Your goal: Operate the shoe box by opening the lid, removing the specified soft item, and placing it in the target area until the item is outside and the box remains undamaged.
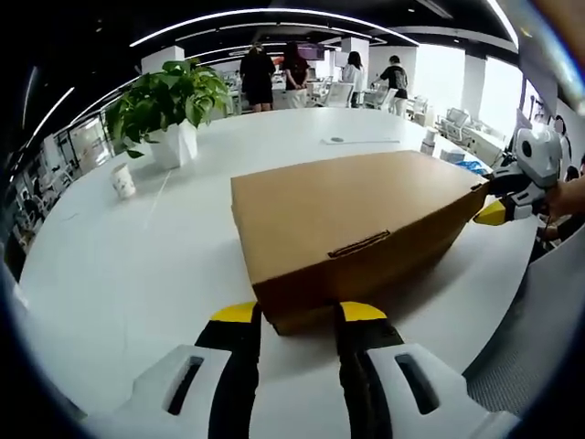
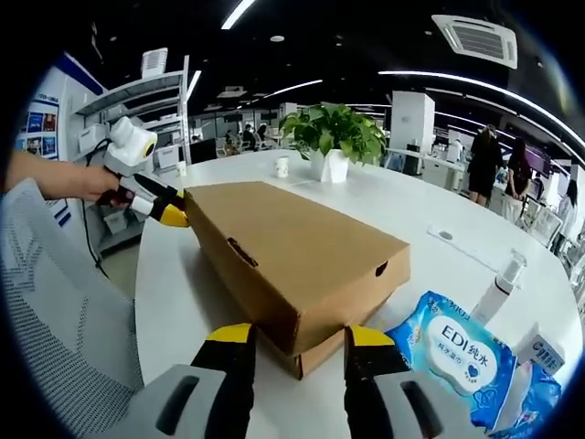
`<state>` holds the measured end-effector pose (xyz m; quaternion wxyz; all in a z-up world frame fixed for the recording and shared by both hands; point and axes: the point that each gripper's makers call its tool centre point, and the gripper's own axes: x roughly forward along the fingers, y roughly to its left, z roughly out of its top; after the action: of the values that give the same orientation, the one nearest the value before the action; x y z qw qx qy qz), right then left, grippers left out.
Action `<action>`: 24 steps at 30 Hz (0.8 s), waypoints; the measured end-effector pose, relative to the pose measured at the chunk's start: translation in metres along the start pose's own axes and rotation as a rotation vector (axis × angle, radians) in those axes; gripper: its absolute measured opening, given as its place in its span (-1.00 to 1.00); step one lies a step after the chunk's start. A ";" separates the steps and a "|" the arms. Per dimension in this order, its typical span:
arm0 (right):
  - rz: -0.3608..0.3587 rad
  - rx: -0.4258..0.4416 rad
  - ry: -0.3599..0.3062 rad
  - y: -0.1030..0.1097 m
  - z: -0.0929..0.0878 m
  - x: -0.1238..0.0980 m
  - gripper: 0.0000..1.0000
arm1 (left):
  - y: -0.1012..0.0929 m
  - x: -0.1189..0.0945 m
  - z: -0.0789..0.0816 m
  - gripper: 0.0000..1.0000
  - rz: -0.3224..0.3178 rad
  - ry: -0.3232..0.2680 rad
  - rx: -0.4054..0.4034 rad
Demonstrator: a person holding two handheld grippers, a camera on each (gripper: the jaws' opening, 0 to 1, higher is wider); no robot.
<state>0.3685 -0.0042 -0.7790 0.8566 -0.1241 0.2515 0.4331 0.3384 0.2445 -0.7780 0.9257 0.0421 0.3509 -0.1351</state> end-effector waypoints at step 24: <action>0.004 0.019 -0.008 0.001 -0.002 -0.009 -0.28 | 0.003 -0.008 -0.003 -0.34 0.002 0.007 -0.001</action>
<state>0.3628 -0.0110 -0.7753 0.8579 -0.1136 0.2523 0.4330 0.3316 0.2498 -0.7743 0.9245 0.0423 0.3544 -0.1336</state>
